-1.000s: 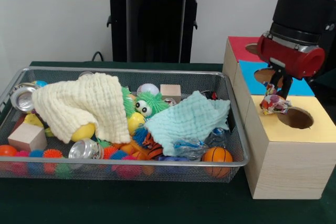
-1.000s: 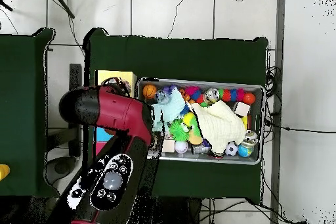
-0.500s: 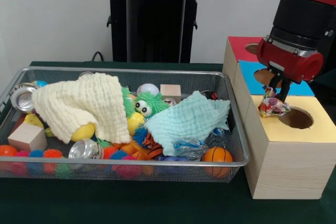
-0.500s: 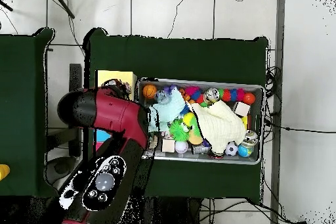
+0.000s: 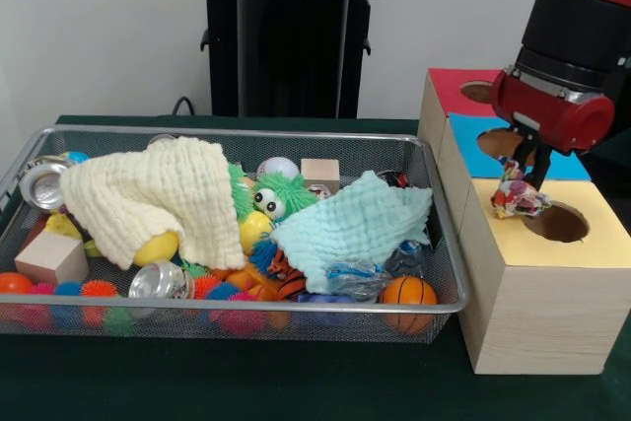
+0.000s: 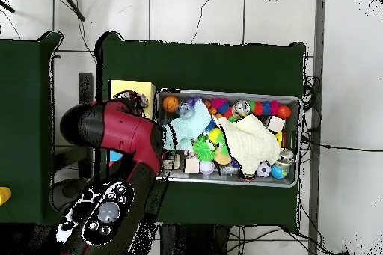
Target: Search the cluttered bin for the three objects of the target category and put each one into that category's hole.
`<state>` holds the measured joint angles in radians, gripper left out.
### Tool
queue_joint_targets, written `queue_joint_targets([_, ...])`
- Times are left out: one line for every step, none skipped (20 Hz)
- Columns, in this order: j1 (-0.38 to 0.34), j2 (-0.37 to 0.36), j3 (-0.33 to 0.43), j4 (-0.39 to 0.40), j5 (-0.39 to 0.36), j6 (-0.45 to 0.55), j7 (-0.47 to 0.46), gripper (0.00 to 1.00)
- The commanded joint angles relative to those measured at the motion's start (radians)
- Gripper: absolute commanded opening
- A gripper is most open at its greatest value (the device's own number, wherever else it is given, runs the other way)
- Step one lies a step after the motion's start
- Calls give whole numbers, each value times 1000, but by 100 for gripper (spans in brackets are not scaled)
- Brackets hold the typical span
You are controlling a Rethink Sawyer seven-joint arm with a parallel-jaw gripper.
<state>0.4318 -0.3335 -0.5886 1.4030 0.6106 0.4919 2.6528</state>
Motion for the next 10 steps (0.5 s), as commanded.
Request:
queue_joint_targets([13, 64, 32, 38, 75, 40, 355, 0])
queue_joint_targets([15, 63, 32, 36, 86, 37, 368, 0])
queue_joint_targets([16, 62, 33, 38, 93, 31, 374, 0])
queue_joint_targets([17, 59, 36, 40, 102, 21, 378, 0])
queue_joint_targets([17, 57, 38, 45, 103, 17, 373, 0])
queue_joint_targets([18, 54, 40, 49, 104, 13, 368, 0])
queue_joint_targets([21, 61, 34, 41, 106, 19, 375, 0])
queue_joint_targets([21, 63, 34, 38, 108, 21, 377, 0])
queue_joint_targets([22, 64, 32, 36, 110, 23, 380, 0])
queue_joint_targets([23, 64, 31, 36, 115, 20, 385, 0])
